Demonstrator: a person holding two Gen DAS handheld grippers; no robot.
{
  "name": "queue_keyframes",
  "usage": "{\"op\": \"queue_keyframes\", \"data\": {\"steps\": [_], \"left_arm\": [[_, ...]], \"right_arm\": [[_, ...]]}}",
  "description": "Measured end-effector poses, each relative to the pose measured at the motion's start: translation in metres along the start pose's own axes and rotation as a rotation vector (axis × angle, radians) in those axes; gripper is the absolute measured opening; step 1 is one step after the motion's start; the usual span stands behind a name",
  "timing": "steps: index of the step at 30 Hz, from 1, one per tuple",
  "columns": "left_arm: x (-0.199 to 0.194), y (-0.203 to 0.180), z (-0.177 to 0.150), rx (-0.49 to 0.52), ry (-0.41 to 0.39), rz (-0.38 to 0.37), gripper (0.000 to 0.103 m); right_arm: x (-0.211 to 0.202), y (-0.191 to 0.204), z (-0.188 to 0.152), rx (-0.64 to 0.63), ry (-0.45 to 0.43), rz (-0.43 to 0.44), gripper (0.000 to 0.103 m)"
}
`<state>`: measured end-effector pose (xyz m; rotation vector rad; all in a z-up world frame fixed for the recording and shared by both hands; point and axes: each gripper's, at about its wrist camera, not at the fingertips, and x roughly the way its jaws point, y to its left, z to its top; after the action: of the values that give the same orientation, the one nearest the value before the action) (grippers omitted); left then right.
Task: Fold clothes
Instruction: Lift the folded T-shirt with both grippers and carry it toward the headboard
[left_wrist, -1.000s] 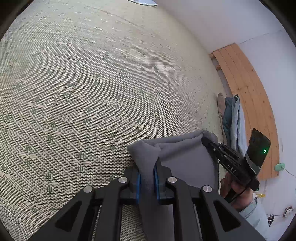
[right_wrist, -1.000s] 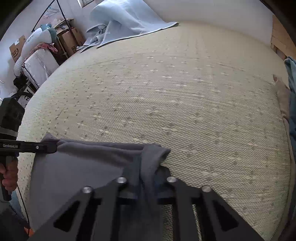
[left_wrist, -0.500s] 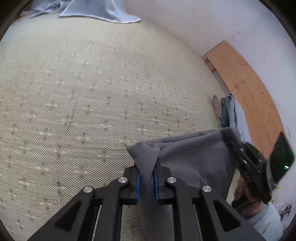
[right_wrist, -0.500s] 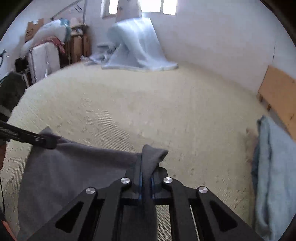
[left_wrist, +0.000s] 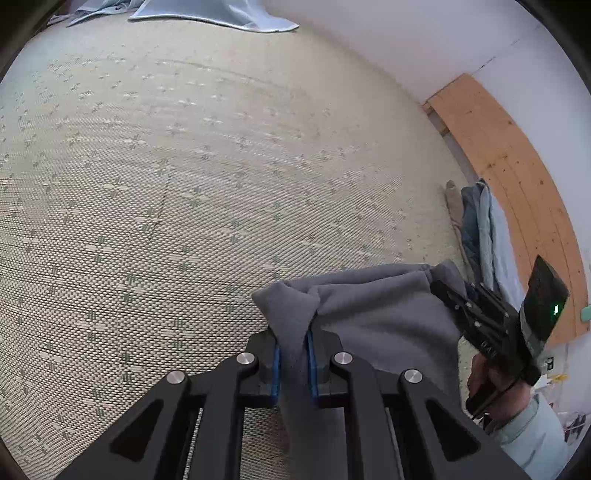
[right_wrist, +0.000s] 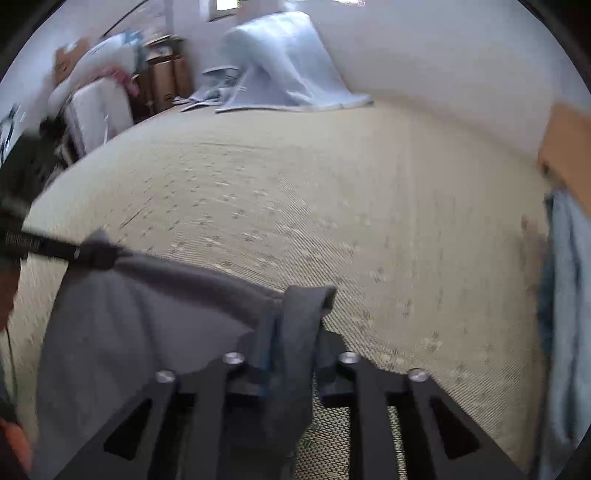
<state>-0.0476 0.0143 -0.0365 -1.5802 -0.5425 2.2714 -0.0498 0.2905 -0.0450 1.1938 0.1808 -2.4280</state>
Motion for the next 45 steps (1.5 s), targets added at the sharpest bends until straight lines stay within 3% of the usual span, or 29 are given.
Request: {"op": "queue_keyframes", "data": {"steps": [2,7,11,21,22,25,27,33,38,45], "left_arm": [[0.004,0.000,0.001,0.007,0.006,0.009,0.011],[0.015,-0.001,0.004,0.004,0.018,0.007,0.011],[0.017,0.003,0.003,-0.006,0.028,0.003,0.012],[0.015,0.009,0.001,-0.008,0.031,-0.007,0.012],[0.014,0.009,0.000,-0.008,0.031,-0.008,0.012],[0.009,0.011,-0.003,-0.007,0.030,-0.006,0.012],[0.008,0.010,-0.003,-0.002,0.026,-0.003,0.012],[-0.002,0.002,-0.003,0.019,-0.016,-0.006,0.012],[-0.028,-0.012,-0.004,0.067,-0.115,-0.008,0.011],[-0.072,-0.031,-0.023,0.109,-0.212,-0.054,0.010]], "right_arm": [[0.004,-0.011,-0.001,0.055,0.014,0.031,0.049],[0.013,-0.031,-0.006,0.171,0.049,0.112,0.059],[0.018,-0.039,-0.006,0.234,0.067,0.176,0.060],[0.028,-0.033,0.001,0.236,0.079,0.266,0.061],[0.030,-0.029,0.002,0.224,0.085,0.267,0.056],[0.034,-0.014,0.006,0.161,0.104,0.265,0.020],[0.031,-0.004,0.008,0.101,0.090,0.218,0.009],[0.003,0.020,0.018,-0.035,-0.034,0.075,0.007],[-0.035,0.051,0.022,-0.171,-0.153,-0.074,0.006],[-0.084,0.073,0.013,-0.206,-0.243,-0.161,0.006]]}}
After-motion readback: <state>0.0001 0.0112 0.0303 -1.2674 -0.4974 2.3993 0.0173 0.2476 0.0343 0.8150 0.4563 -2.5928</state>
